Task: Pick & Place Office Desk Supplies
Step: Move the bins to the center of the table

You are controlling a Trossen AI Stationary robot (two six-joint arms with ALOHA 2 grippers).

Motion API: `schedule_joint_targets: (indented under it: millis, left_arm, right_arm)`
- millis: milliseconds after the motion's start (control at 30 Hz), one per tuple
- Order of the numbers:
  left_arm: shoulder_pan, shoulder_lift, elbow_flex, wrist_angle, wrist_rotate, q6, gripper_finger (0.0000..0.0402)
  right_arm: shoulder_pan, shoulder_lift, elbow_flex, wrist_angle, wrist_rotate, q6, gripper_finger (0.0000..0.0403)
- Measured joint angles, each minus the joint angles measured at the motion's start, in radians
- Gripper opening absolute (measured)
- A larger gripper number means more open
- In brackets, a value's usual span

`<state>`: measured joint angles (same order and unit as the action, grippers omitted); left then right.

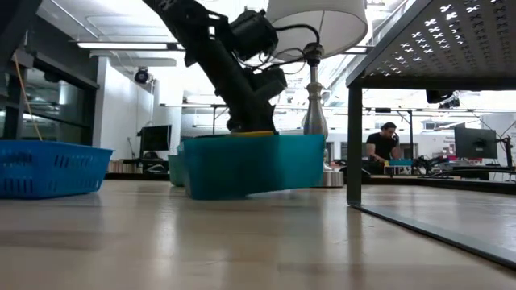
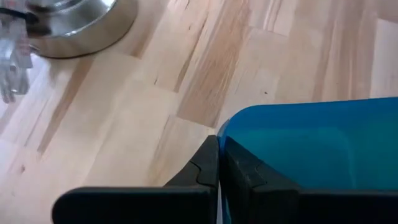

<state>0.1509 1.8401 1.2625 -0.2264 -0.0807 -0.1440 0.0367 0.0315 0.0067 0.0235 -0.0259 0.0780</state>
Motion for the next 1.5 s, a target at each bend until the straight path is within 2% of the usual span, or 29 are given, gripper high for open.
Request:
schedule_joint_targets:
  millis: [233, 633, 900, 1033, 1167, 1367, 1500]
  left_arm:
    - [0.005, 0.046, -0.001, 0.052, 0.01, -0.007, 0.0011]
    - [0.001, 0.044, -0.001, 0.083, 0.01, -0.008, 0.0069]
    - [-0.008, -0.038, 0.009, 0.057, 0.007, 0.017, 0.0087]
    - [-0.062, -0.115, 0.009, 0.004, -0.004, 0.106, 0.0088]
    - [-0.134, -0.18, 0.009, -0.069, -0.031, 0.13, 0.0088]
    - [-0.247, -0.265, -0.055, -0.142, -0.057, 0.03, 0.0088]
    - [-0.342, -0.342, -0.151, -0.143, -0.167, -0.075, 0.0088]
  right_arm:
    - [0.0, 0.001, 0.0, 0.001, 0.0, 0.0, 0.0126]
    - [0.0, 0.001, 0.0, 0.001, 0.0, 0.0, 0.0126]
    - [0.0, 0.001, 0.0, 0.002, 0.0, 0.0, 0.0126]
    - [0.0, 0.001, 0.0, 0.002, 0.0, 0.0, 0.0126]
    - [0.0, 0.0, 0.0, 0.002, 0.0, 0.0, 0.0126]
    - [0.0, 0.001, 0.0, 0.002, 0.0, 0.0, 0.0126]
    - [0.0, 0.0, 0.0, 0.002, 0.0, 0.0, 0.0126]
